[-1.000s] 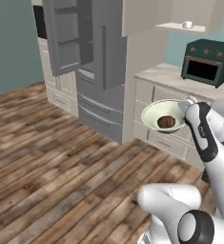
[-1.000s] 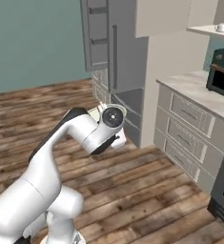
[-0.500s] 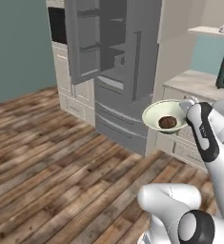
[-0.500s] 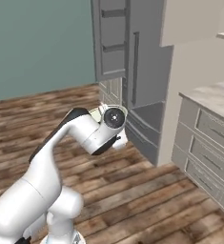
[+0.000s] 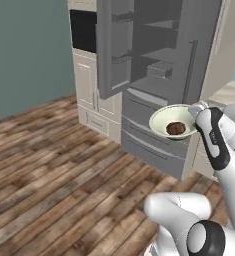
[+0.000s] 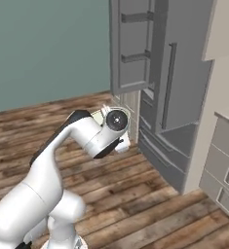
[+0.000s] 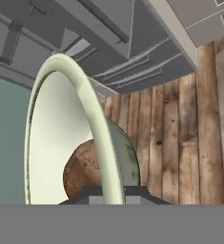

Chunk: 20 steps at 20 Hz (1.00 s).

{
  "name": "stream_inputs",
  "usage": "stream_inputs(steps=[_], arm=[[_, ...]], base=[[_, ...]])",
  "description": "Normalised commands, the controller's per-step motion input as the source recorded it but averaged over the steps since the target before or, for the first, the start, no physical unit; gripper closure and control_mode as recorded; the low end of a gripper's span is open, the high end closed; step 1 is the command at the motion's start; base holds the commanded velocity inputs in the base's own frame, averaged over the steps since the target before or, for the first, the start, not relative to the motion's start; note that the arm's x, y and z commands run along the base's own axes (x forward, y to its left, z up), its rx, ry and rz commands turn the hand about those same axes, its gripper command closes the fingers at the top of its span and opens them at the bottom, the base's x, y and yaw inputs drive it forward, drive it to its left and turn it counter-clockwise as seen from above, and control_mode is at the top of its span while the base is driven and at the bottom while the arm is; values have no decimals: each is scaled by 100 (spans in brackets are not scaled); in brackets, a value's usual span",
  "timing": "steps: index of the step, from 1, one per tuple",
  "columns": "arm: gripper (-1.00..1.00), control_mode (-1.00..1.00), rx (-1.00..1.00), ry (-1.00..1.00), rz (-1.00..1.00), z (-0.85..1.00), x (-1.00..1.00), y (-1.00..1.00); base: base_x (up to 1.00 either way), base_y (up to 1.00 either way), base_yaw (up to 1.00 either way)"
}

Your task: Move the mug from next to the sink to the open cabinet. Then, move the bowl with the potato to the fridge to clear the area for faucet cleaning.

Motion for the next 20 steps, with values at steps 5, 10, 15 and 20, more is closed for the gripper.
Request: stream_inputs(steps=[5,10,15,20], arm=[[100,100,0,0,0,0,0,0],[100,100,0,0,0,0,0,0],[100,100,0,0,0,0,0,0],[100,100,0,0,0,0,0,0]], base=[[100,100,-4],[100,100,-19],[100,82,-54],[100,84,-62]])
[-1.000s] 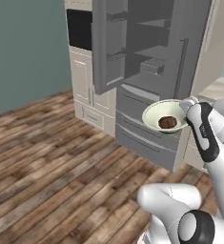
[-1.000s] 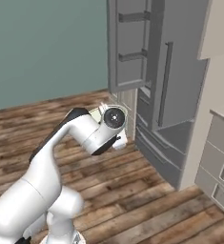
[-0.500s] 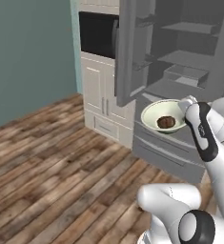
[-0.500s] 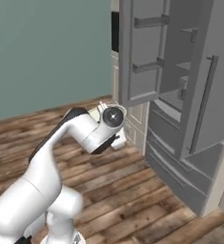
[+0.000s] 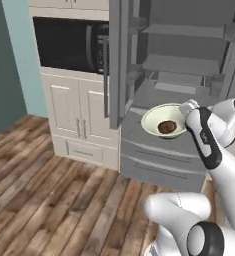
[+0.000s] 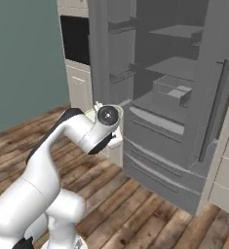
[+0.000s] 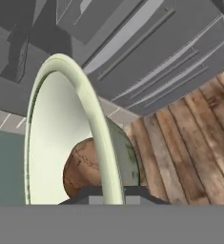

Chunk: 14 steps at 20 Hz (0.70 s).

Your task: Move the mug from next to the sink to the open cabinet. Then, move the bowl with the potato to the fridge to clear the area for faucet cleaning.

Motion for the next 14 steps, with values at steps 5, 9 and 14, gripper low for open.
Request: stream_inputs(steps=[5,9,14], arm=[[100,100,0,0,0,0,0,0],[100,100,0,0,0,0,0,0],[100,100,0,0,0,0,0,0]], base=[[100,82,-62],[90,75,-60],[67,49,-47]])
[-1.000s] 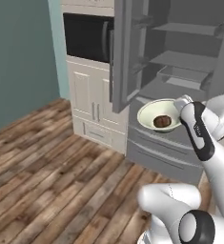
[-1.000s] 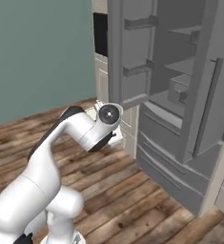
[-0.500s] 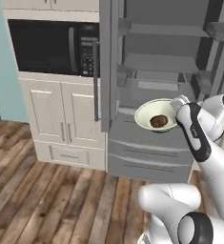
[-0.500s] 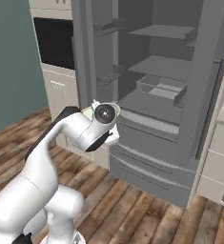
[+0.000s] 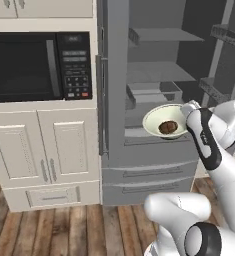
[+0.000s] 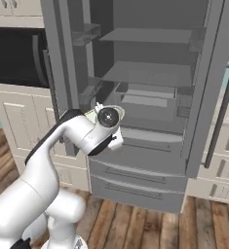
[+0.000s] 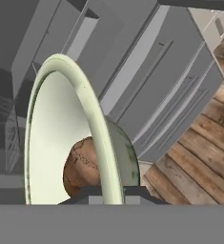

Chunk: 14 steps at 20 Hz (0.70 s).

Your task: Move the mug from next to the sink to the open cabinet. Then, move the bowl with the potato to the fridge to clear the area for faucet cleaning.

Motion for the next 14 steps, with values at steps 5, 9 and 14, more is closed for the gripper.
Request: stream_inputs(steps=[5,9,14], arm=[[100,100,0,0,0,0,0,0],[100,100,0,0,0,0,0,0],[100,100,0,0,0,0,0,0]], base=[[36,7,-28],[2,-3,0],[22,-13,0]])
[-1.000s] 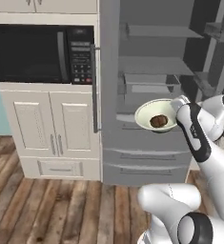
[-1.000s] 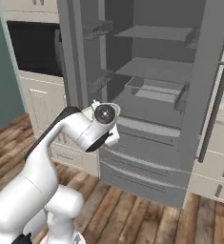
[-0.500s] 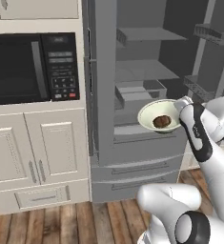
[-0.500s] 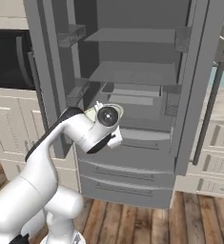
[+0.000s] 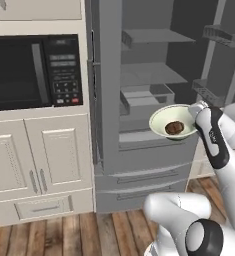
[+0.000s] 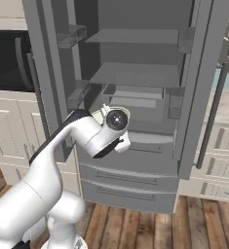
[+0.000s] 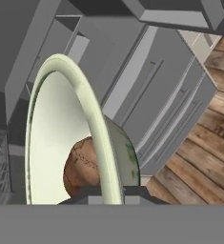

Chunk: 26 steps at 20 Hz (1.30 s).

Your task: Move the mug from next to the sink to the open cabinet. Then, move the bowl with the potato to the fridge to clear the area for faucet cleaning.

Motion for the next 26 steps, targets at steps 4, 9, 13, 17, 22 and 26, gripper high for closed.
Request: stream_inputs(steps=[4,9,13,17,22,26], arm=[[100,100,0,0,0,0,0,0],[100,100,0,0,0,0,0,0],[100,100,0,0,0,0,0,0],[100,100,0,0,0,0,0,0],[100,100,0,0,0,0,0,0],[100,100,0,0,0,0,0,0]], base=[[41,-2,0],[67,-6,-5],[49,-24,-13],[49,-3,-10],[66,0,-6],[65,0,-6]])
